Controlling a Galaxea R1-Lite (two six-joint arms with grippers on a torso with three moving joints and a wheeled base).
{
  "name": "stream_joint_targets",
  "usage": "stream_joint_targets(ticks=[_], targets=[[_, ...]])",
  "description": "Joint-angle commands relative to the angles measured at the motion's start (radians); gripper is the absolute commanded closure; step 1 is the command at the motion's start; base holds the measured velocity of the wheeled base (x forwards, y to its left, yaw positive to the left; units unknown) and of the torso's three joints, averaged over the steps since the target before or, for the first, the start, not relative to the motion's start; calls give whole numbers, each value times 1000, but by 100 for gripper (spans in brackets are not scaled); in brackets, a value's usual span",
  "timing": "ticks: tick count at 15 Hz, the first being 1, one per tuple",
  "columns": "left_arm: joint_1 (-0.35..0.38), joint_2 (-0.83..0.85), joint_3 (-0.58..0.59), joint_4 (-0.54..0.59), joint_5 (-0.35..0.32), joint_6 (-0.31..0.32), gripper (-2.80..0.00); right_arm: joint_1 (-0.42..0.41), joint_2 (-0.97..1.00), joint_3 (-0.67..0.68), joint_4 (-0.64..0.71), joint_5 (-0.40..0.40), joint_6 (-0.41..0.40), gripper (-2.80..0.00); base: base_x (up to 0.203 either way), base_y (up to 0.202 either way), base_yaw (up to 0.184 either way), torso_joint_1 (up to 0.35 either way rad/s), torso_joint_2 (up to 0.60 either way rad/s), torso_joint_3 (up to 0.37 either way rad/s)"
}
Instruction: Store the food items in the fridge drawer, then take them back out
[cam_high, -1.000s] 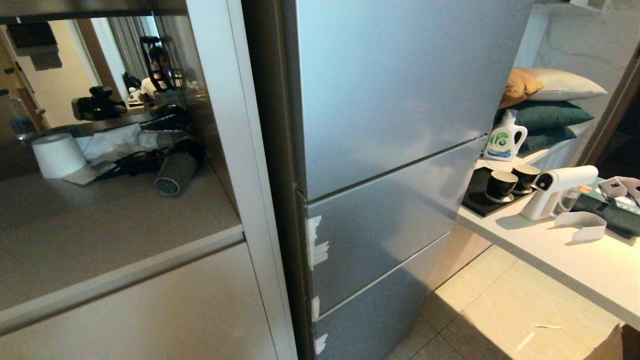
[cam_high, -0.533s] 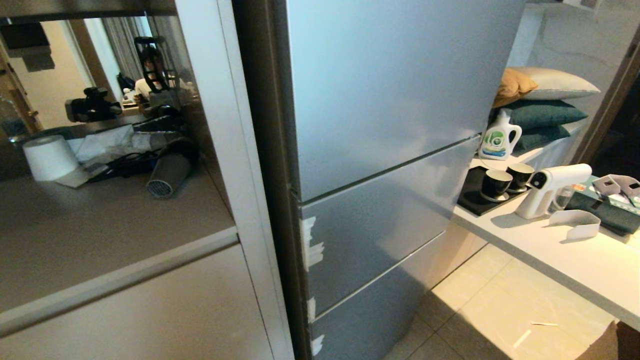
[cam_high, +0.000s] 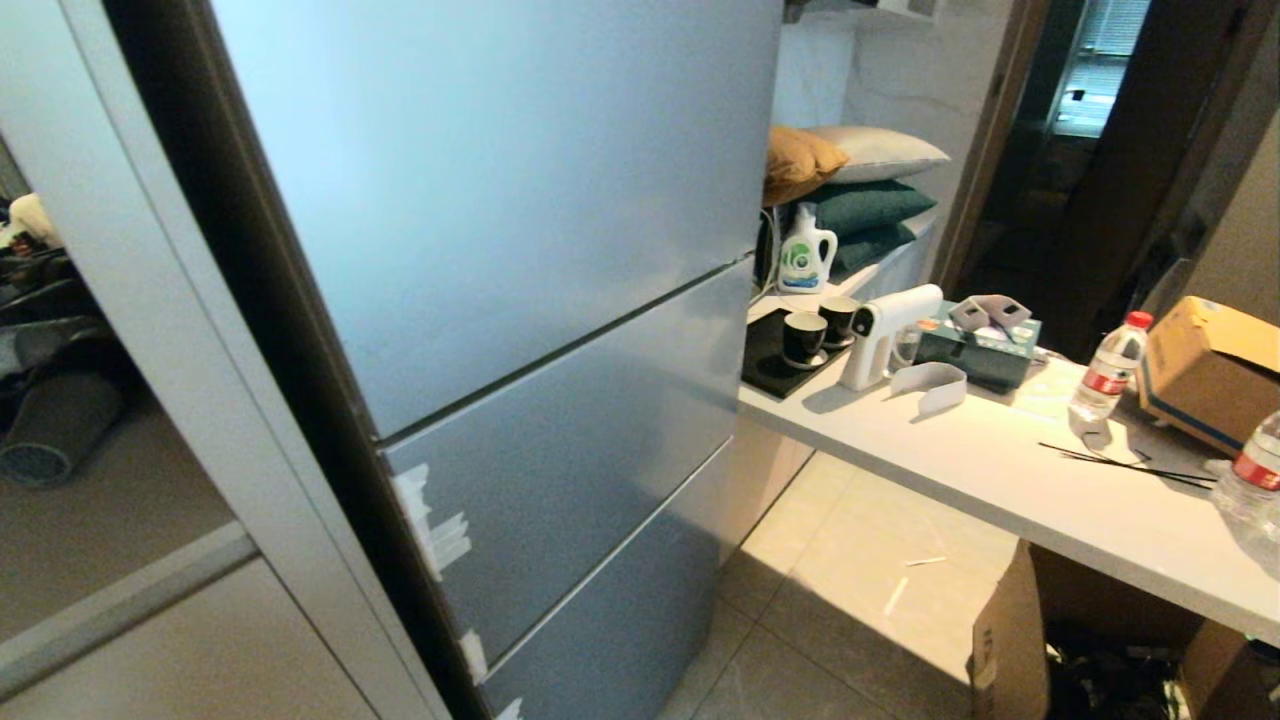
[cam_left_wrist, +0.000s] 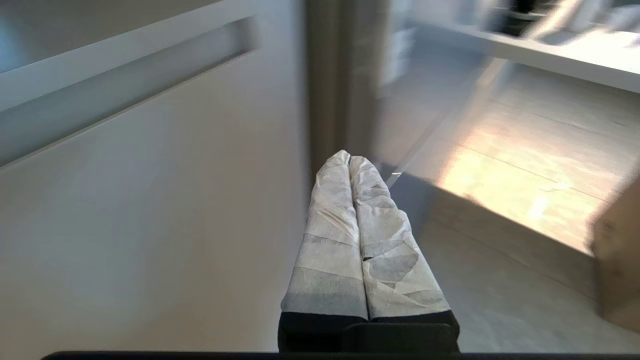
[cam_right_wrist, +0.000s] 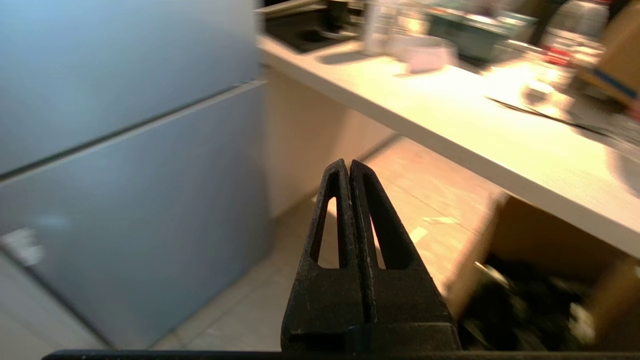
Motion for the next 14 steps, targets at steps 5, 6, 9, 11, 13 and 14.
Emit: stream_joint_targets(ticks=[5,6,9,11,13,14], targets=[[0,0,1,0,1,-1,0,0,2,0,0,1,-1,0,1,3,-41,1,0,0],[0,0,0,0,1,-1,0,0,2,0,0,1,-3,0,0,0,0,-49,57,64],[0,0,1,0,1,-1,0,0,2,0,0,1,-1,0,0,0,0,-64,154,84],[0,0,0,0,1,0,0,0,2,0,0,1,1,0,0,0,0,-85,173,93],[0,0,1,0,1,2,0,0,2,0,0,1,3,0,0,0,0,-72,169,98],[0,1,0,0,0,2,0,0,2,0,0,1,3,0,0,0,0,-87,207,113]])
